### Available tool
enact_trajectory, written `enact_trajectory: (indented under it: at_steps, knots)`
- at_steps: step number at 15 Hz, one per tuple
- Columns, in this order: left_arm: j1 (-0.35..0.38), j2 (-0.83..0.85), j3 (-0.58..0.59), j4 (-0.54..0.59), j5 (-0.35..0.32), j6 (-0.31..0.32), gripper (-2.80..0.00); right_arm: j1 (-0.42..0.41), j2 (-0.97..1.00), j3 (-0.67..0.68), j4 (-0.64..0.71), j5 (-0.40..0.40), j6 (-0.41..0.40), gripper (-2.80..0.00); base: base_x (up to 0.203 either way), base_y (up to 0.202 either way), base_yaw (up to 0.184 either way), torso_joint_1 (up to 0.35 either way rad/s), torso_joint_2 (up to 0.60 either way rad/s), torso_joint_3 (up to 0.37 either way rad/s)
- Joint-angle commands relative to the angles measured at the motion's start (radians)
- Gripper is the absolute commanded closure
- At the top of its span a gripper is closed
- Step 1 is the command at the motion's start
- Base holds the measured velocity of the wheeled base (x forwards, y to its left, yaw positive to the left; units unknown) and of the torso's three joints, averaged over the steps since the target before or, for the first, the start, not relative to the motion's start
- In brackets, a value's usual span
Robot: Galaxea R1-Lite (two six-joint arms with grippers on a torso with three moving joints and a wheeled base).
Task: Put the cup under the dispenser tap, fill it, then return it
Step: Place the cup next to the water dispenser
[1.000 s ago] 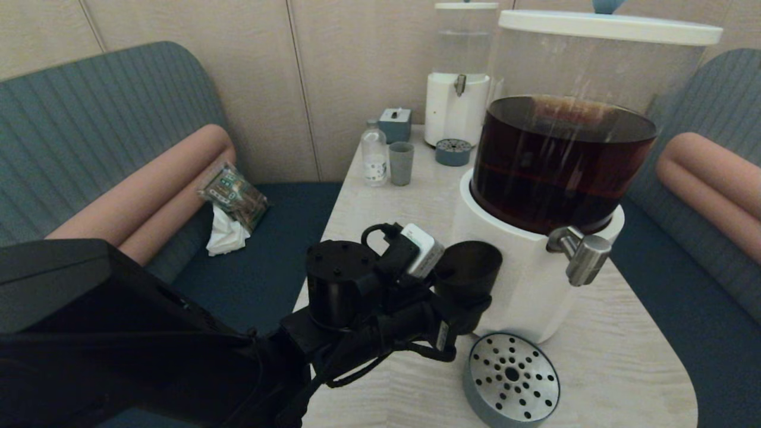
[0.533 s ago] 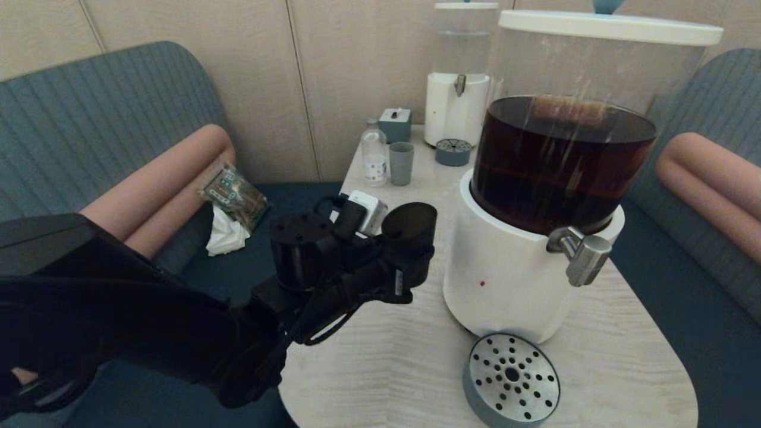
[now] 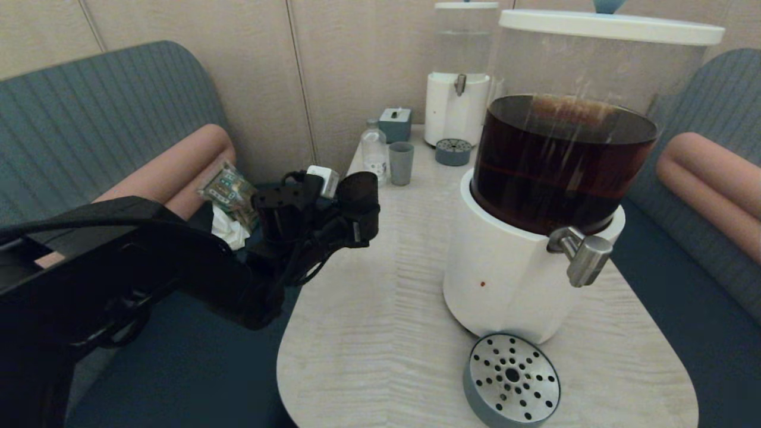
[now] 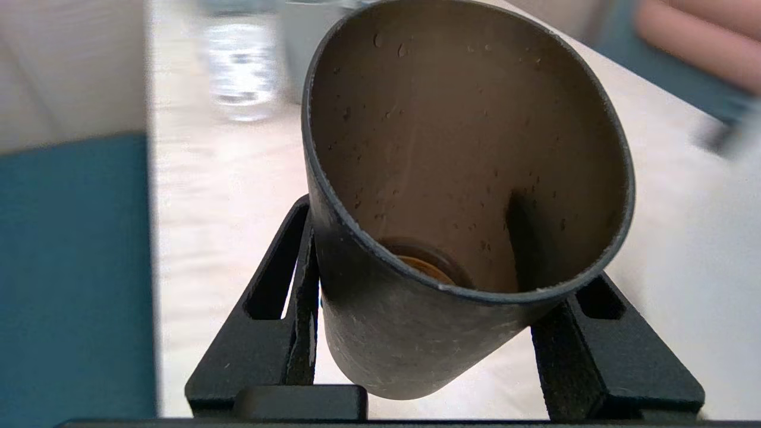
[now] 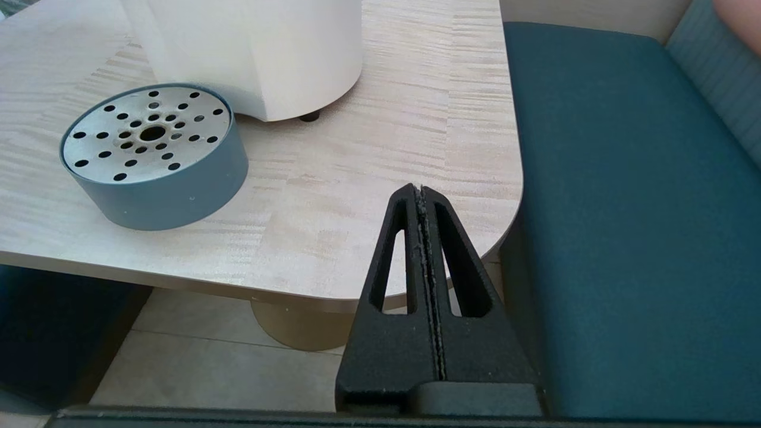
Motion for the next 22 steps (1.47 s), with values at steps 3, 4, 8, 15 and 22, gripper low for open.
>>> enact_trajectory:
  at_steps: [3,4,8,15,22]
  knots:
    - [0.069,0.190,-0.166,0.000,0.002,-0.041,0.00,0.000,0.000,0.000,0.000,0.000,0.000,0.00,0.000,0.000,0.000,0.000,0.00,0.000]
    - [0.079,0.217,-0.191,0.000,0.003,-0.042,0.00,0.000,0.000,0.000,0.000,0.000,0.000,0.00,0.000,0.000,0.000,0.000,0.00,0.000]
    - [0.103,0.321,-0.269,-0.001,0.004,-0.041,0.00,0.000,0.000,0.000,0.000,0.000,0.000,0.00,0.000,0.000,0.000,0.000,0.00,0.000]
    - [0.104,0.347,-0.291,0.024,0.002,-0.041,0.00,0.000,0.000,0.000,0.000,0.000,0.000,0.00,0.000,0.000,0.000,0.000,0.00,0.000]
    - [0.103,0.341,-0.293,0.016,0.005,-0.036,-2.80,0.000,0.000,0.000,0.000,0.000,0.000,0.00,0.000,0.000,0.000,0.000,0.00,0.000]
